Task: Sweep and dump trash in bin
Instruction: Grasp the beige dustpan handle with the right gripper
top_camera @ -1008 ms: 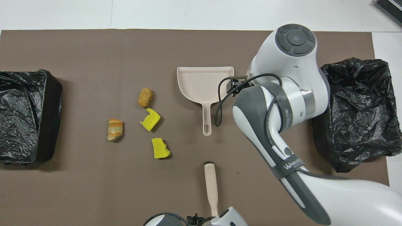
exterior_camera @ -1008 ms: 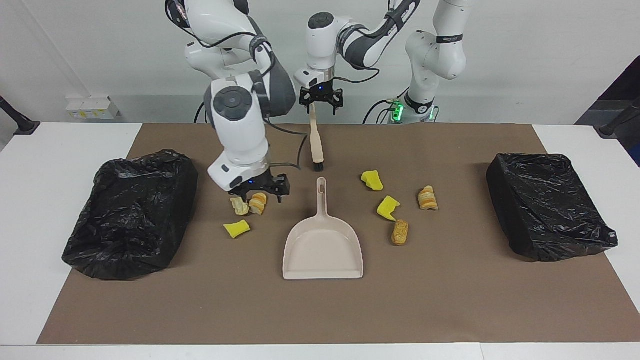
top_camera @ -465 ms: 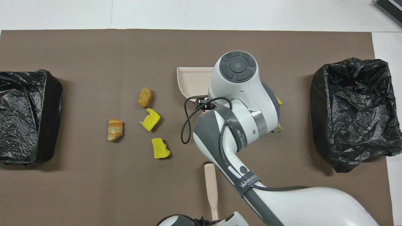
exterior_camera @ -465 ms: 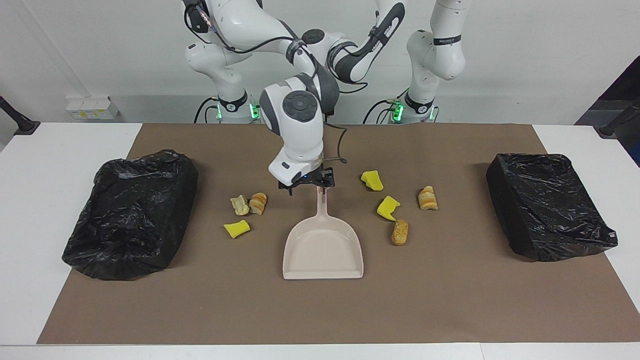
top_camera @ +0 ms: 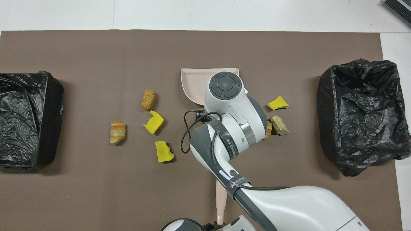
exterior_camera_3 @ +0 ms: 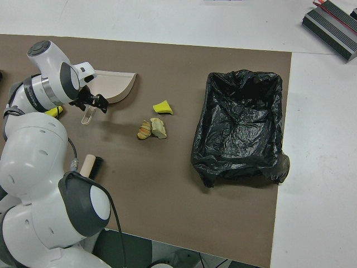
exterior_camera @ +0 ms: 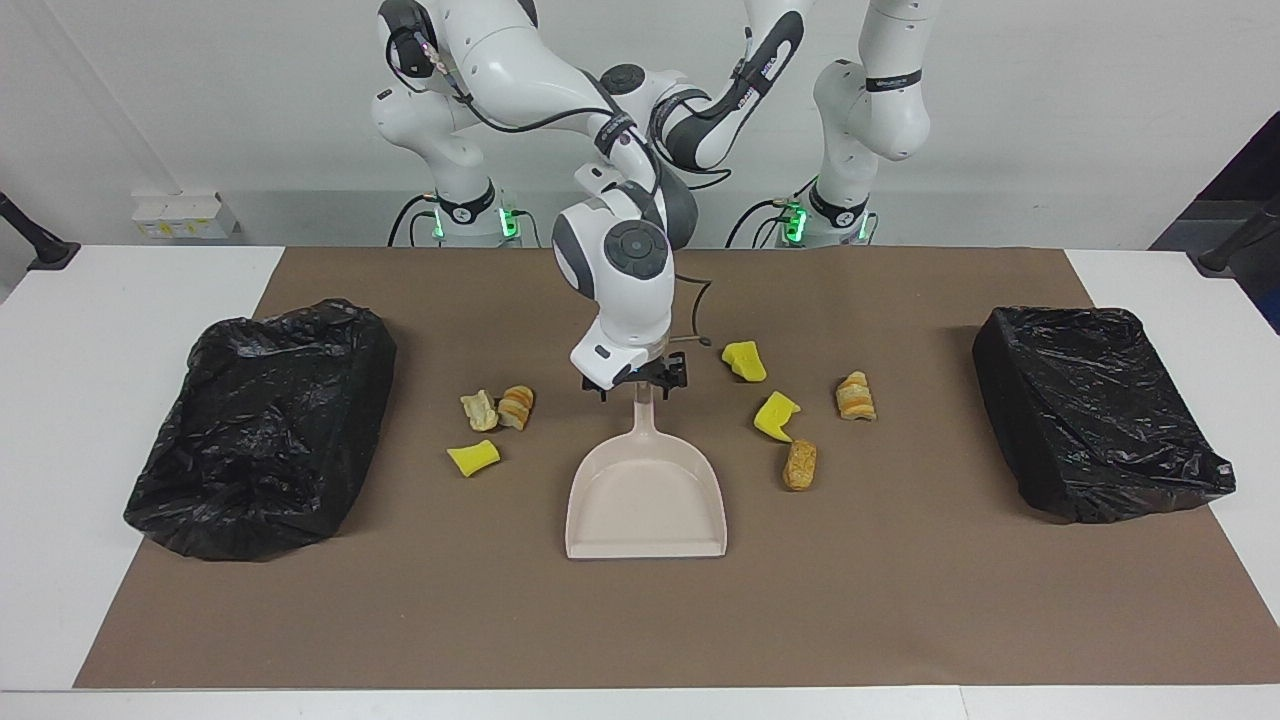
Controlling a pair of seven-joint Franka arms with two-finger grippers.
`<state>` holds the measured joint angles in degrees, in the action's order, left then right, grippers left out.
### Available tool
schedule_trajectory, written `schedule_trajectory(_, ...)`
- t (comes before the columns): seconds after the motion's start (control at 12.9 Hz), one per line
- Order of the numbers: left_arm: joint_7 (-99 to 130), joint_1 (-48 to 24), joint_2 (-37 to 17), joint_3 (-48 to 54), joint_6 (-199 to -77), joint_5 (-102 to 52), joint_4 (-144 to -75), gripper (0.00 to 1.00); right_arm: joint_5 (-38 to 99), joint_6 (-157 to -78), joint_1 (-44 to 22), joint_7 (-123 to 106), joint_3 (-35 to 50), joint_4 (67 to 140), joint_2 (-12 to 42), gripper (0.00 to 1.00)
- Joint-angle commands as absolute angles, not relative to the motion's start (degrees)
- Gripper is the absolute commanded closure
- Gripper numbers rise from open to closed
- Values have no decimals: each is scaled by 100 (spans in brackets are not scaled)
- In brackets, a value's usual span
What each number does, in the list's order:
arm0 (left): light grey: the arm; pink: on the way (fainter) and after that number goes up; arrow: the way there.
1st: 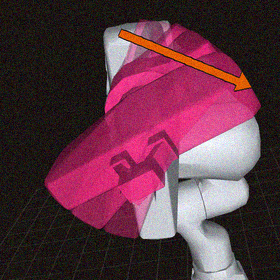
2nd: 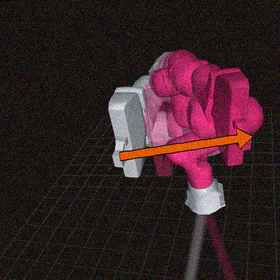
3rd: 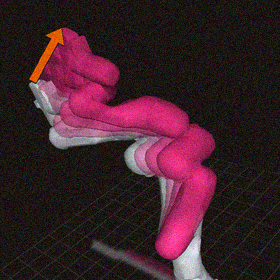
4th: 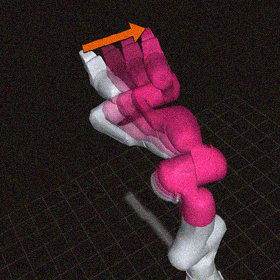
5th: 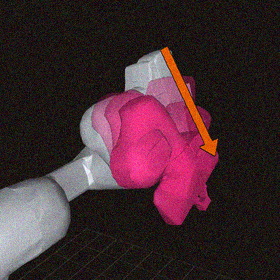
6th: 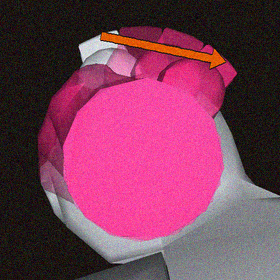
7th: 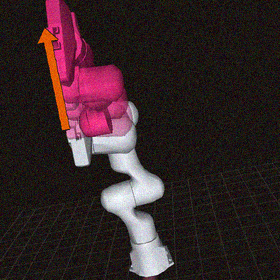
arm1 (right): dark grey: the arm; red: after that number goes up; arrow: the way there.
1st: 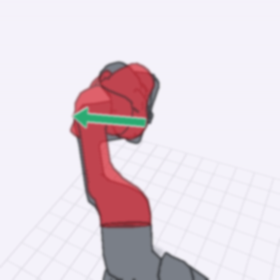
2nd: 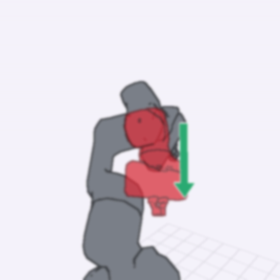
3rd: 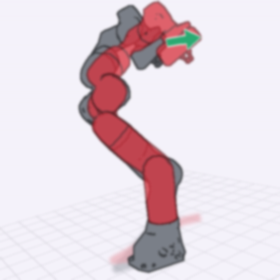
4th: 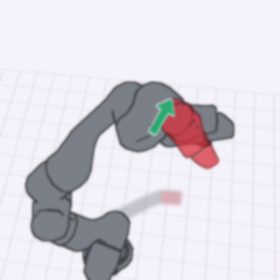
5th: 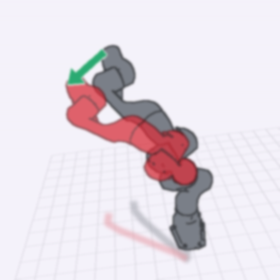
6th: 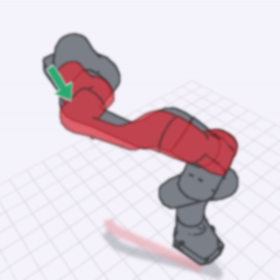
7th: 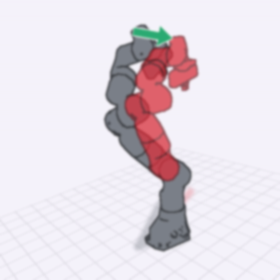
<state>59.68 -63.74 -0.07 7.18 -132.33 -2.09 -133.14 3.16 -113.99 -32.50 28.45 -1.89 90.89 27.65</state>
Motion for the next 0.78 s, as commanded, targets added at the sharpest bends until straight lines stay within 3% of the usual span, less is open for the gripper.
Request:
schedule_trajectory(0.0,6038,-6443,131,624,-13097,-202,-13307,100,413,-11514,-3191,2725,-70,9369,2549,1)
schedule_trajectory(0.08,6029,-6399,193,615,-12948,-193,-13298,100,413,-11453,-3190,2707,-70,9387,2540,7)
schedule_trajectory(0.23,5898,-6311,456,598,-12387,-141,-13289,100,430,-11435,-3164,2497,-70,9378,2540,50)
schedule_trajectory(0.39,5268,-5926,789,598,-11701,-132,-13289,100,746,-11478,-3138,2487,-70,9387,2549,100)
schedule_trajectory(0.7,4799,-5346,896,598,-11144,481,-13307,100,747,-11540,-3138,2375,-70,9378,2549,100)
